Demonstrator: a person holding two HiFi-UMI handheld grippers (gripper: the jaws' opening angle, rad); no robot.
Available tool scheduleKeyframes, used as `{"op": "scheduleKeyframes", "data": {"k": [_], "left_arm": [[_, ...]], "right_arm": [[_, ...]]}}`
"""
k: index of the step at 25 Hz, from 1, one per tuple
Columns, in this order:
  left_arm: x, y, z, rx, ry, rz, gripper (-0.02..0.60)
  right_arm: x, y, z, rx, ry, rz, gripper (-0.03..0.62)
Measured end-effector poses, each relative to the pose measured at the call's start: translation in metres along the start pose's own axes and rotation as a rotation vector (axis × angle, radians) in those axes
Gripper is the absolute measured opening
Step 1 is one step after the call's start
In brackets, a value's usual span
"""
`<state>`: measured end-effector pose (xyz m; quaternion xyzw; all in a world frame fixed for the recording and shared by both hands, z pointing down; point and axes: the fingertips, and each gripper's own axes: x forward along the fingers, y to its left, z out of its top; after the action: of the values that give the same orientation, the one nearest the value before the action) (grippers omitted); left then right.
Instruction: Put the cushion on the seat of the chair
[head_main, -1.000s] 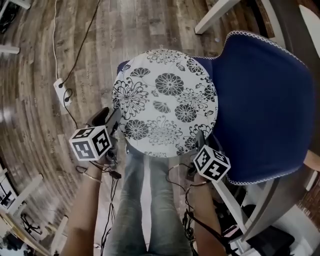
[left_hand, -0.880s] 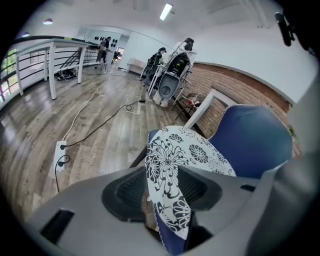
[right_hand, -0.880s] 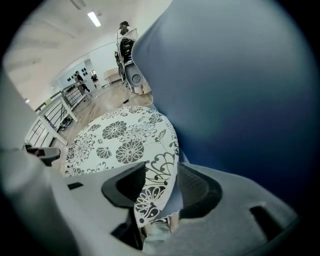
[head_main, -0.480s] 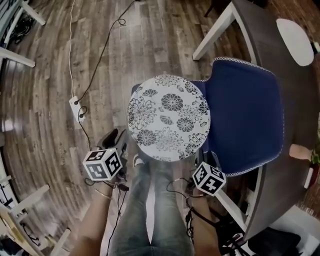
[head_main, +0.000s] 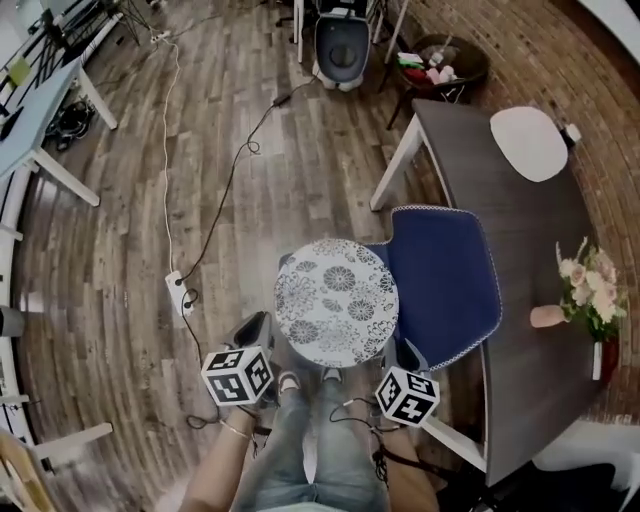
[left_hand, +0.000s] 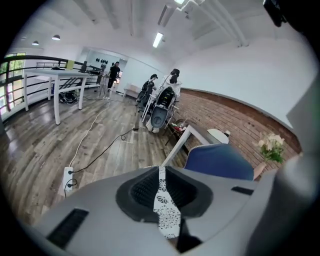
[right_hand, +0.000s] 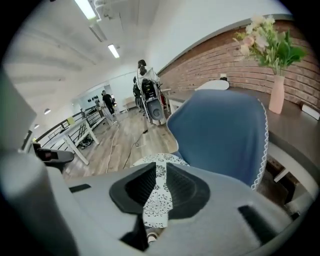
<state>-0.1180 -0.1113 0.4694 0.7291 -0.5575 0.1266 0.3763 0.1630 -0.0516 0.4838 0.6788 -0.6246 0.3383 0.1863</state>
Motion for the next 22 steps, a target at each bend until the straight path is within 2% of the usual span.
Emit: {"op": "scheduleKeyframes", "data": {"k": [5, 11, 16, 19, 22], "left_arm": [[-0.050, -0.040, 0.054, 0.068, -0.079, -0.050, 0.020], [-0.099, -0.074, 0.141, 0.222, -0.271, -0.055, 0.020], [-0.123, -0.102, 0.193, 0.349, -0.347, -0.040, 0.020], [-0.132, -0.112, 0.211, 0.352, -0.388, -0.053, 0.020], [-0.131, -0.116, 0.219, 0.343, -0.398, -0.050, 0.020]], "right_arm": [[-0.061, 0.016, 0.057, 0.011, -0.120, 0.024, 0.005], [-0.122, 0.018, 0.141, -0.032, -0.324, 0.021, 0.005], [-0.166, -0.007, 0.194, -0.131, -0.430, -0.057, 0.005], [-0.181, -0.027, 0.207, -0.149, -0.453, -0.095, 0.005], [-0.181, -0.039, 0.211, -0.131, -0.434, -0.095, 0.005]]}}
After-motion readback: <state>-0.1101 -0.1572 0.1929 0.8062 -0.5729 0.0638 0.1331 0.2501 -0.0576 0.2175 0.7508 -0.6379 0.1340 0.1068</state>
